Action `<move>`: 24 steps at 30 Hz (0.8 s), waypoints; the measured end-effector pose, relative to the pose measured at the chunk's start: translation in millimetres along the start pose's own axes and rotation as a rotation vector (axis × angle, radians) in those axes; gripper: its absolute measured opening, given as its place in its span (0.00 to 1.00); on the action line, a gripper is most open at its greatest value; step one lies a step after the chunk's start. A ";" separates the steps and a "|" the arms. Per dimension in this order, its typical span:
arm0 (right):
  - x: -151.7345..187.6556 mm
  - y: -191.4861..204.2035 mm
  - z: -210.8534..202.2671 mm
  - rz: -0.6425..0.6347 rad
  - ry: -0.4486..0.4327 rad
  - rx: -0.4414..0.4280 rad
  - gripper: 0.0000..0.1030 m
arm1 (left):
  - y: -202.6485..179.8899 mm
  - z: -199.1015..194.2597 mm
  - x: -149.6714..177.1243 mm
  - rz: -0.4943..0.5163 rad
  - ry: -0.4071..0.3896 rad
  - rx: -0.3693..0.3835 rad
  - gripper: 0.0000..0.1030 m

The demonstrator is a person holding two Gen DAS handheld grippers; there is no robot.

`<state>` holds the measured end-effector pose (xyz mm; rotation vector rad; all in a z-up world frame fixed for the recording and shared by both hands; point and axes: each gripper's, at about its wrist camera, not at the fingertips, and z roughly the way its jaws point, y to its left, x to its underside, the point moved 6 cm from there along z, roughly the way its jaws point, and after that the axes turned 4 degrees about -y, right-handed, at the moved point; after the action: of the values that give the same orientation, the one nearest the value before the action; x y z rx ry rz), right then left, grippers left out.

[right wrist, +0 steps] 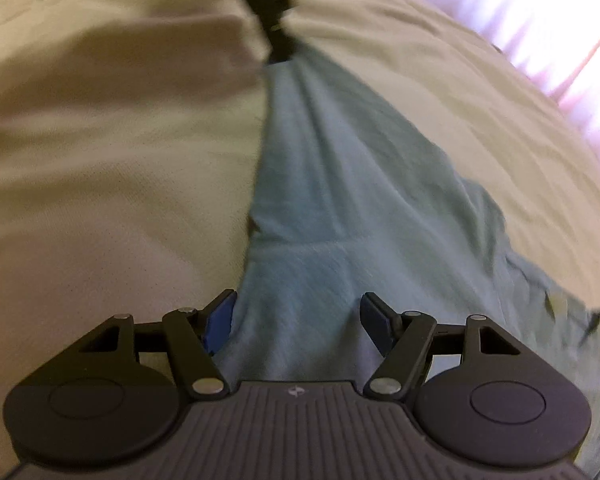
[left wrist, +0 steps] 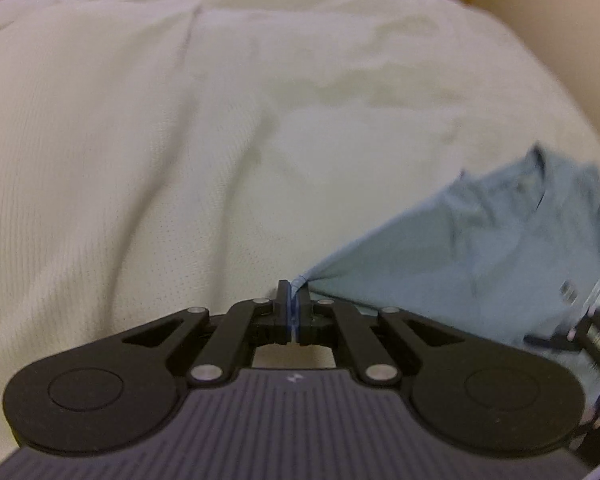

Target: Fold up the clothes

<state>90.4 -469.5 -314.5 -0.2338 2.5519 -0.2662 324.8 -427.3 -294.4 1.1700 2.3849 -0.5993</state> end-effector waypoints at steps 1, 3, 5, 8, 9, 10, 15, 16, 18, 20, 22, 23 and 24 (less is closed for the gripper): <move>2.5 -0.8 -4.3 0.012 -0.007 0.010 0.67 | 0.6 -2.1 -0.9 -0.024 -0.009 0.011 0.00; 6.1 0.9 -13.1 0.015 -0.028 0.034 0.67 | -7.3 -3.8 -8.2 -0.043 -0.028 0.033 0.00; 1.4 21.7 -21.9 -0.104 -0.080 0.071 0.67 | -15.7 -4.5 -18.1 -0.068 -0.043 0.064 0.00; -9.1 47.7 -15.7 -0.280 -0.119 0.074 0.68 | -29.6 -2.2 -32.1 -0.074 -0.063 0.092 0.00; -11.5 55.1 -11.4 -0.338 -0.124 0.084 0.68 | -35.5 -0.1 -34.3 -0.058 -0.062 0.085 0.00; -12.3 61.1 -4.9 -0.391 -0.118 0.102 0.69 | -41.4 2.0 -36.3 -0.042 -0.061 0.078 0.00; -16.4 61.5 24.7 -0.495 -0.104 0.207 0.64 | -58.7 7.4 -35.5 0.032 -0.050 0.070 0.00; -20.2 53.2 23.7 -0.443 -0.116 0.195 0.58 | -58.6 7.7 -33.6 0.032 -0.046 0.074 0.00; -28.0 36.3 21.6 -0.338 -0.141 0.172 0.20 | -62.7 11.9 -33.4 0.026 -0.040 0.084 0.00; -32.6 9.4 8.4 -0.152 -0.187 0.134 0.09 | -63.8 12.8 -32.7 0.020 -0.036 0.104 0.00; -34.3 -25.1 -11.2 0.092 -0.240 0.083 0.10 | -65.6 14.9 -34.0 0.015 -0.034 0.119 0.00; -29.8 -45.9 -20.4 0.244 -0.255 0.049 0.12 | -66.7 15.8 -34.9 0.013 -0.036 0.125 0.00; -23.3 -62.2 -25.8 0.368 -0.259 0.021 0.12 | -67.7 17.3 -36.0 0.011 -0.035 0.129 0.00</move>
<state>102.5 -520.8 -266.5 0.1978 2.2785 -0.1121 293.1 -496.9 -276.2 1.2153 2.3382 -0.7740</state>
